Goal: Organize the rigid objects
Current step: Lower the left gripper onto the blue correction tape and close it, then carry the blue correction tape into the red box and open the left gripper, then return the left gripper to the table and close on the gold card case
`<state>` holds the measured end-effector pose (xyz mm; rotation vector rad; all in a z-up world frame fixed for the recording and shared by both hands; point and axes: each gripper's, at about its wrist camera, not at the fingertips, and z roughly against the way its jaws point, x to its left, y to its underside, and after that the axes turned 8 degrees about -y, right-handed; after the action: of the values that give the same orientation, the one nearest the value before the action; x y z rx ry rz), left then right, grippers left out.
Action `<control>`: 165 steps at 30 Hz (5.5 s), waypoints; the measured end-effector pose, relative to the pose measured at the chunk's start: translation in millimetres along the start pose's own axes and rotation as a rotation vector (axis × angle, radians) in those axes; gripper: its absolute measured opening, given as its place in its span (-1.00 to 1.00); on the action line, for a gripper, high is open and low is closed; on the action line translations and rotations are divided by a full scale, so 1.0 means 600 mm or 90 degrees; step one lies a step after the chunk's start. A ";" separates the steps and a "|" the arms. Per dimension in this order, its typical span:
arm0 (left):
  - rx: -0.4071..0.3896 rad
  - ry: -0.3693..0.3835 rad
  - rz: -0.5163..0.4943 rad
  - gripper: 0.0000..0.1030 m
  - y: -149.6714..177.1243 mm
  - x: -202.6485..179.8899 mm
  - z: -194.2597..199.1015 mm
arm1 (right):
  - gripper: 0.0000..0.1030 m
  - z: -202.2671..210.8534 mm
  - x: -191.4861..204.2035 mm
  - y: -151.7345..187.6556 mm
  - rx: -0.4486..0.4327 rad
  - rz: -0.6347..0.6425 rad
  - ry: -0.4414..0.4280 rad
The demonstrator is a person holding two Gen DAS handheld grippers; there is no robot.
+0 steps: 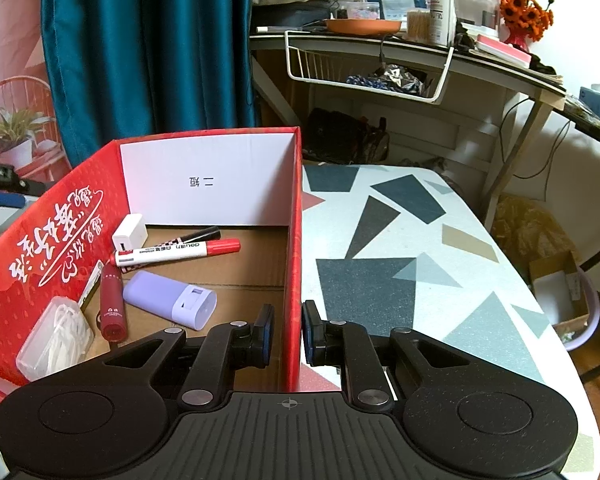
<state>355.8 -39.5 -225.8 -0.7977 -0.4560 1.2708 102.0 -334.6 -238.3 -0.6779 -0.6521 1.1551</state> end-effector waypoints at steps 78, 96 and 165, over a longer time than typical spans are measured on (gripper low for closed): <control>-0.056 0.148 -0.344 -0.29 0.048 -0.233 0.075 | -0.68 0.000 0.002 0.000 -0.001 0.011 0.001; -0.066 0.153 -0.318 0.38 0.049 -0.220 0.077 | -0.67 -0.001 0.001 0.000 -0.001 0.010 -0.002; -0.061 -0.166 -0.097 -0.05 0.106 -0.007 -0.037 | -0.63 0.000 0.001 0.000 -0.005 0.016 -0.005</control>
<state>328.3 -43.9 -287.3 -0.6659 -0.7780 1.2218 102.4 -333.8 -238.3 -0.6913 -0.6563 1.1796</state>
